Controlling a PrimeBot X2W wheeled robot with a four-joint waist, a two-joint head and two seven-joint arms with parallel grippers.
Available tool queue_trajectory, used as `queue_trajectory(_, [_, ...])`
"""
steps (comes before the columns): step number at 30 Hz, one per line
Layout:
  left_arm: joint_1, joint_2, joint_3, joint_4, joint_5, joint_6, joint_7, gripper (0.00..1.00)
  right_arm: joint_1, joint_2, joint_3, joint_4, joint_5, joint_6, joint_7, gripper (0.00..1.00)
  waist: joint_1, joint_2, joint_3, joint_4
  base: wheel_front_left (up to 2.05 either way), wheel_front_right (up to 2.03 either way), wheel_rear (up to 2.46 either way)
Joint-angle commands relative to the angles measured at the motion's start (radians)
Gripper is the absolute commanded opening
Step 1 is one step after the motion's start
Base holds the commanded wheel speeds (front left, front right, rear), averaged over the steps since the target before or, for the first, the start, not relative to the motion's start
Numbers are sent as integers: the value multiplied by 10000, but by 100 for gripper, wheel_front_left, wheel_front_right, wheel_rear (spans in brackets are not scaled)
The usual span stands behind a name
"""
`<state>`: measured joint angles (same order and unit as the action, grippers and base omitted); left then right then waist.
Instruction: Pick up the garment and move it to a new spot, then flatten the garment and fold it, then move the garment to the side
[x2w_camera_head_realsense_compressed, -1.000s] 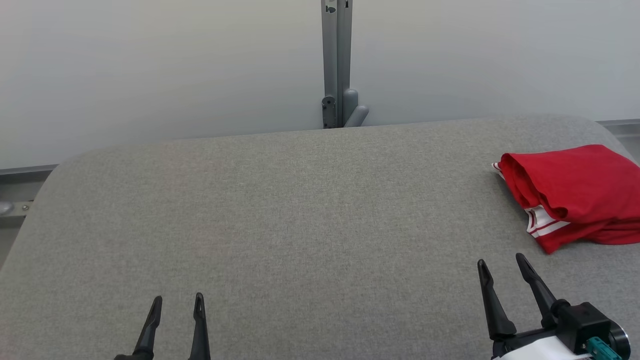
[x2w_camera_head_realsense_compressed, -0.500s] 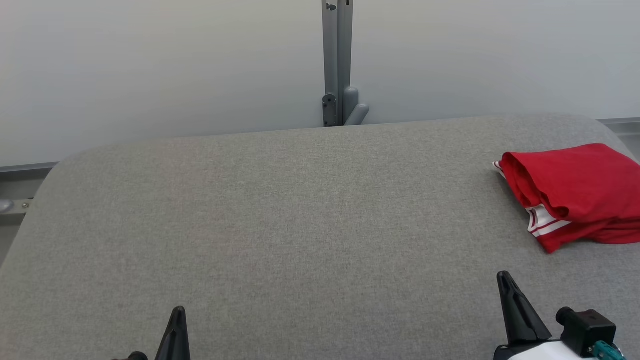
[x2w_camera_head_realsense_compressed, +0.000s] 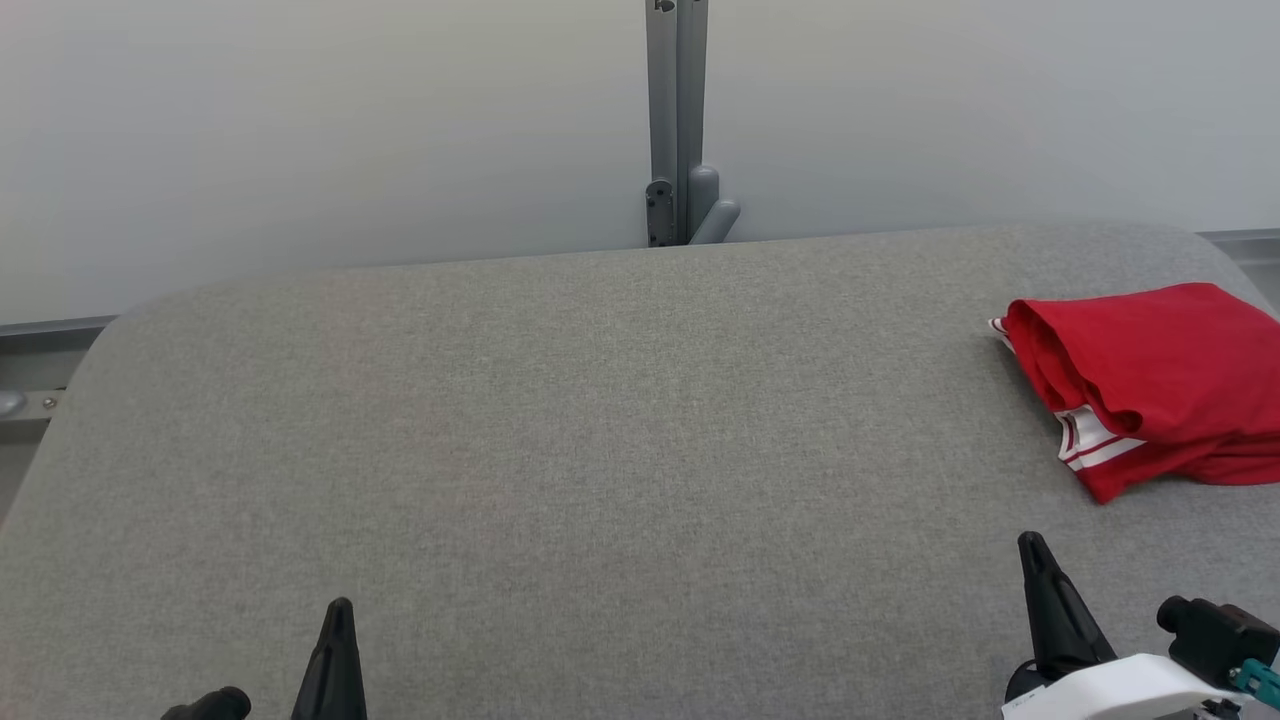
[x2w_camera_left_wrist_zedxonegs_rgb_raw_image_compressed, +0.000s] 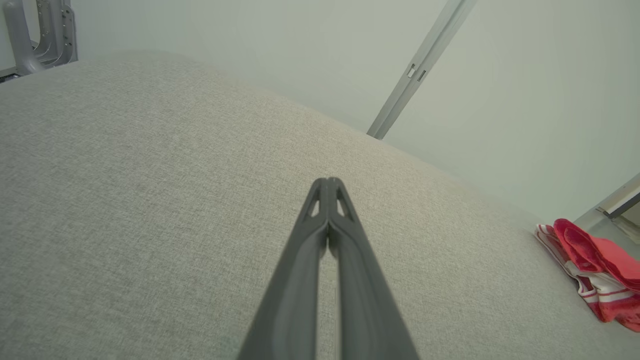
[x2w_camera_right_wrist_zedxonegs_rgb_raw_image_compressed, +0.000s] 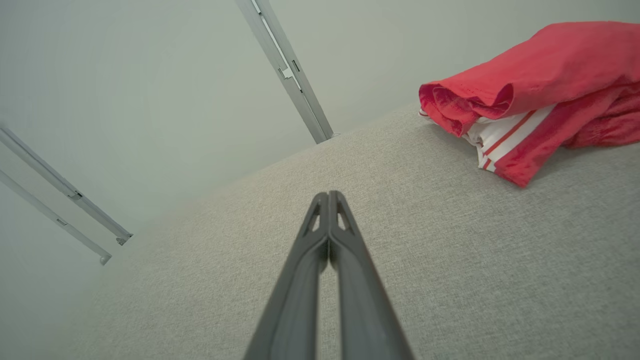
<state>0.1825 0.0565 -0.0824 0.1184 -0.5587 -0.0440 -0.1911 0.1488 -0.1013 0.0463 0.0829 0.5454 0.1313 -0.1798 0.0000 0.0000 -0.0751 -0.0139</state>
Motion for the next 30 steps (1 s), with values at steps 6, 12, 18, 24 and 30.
queue_trajectory(6, [-477,112,134,-80,-1225,-119,241,0,-402,-67,-192,-43,1269,-2,301,0,0,0,50,9,0,0,0])
queue_trajectory(12, [-625,124,213,-44,-2107,-196,427,0,-510,-51,-321,19,2178,-3,543,0,0,0,96,17,0,0,0])
queue_trajectory(18, [-769,130,295,-7,-2939,-259,610,0,-623,-28,-449,77,3026,-3,771,0,0,0,142,25,0,0,0])
queue_trajectory(24, [-905,132,375,30,-3724,-317,786,0,-711,0,-578,132,3808,-3,997,0,0,0,187,33,0,0,0])
queue_trajectory(30, [-1010,130,440,61,-4333,-369,929,0,-802,25,-685,178,4427,-2,1183,0,0,0,225,40,0,0,0])
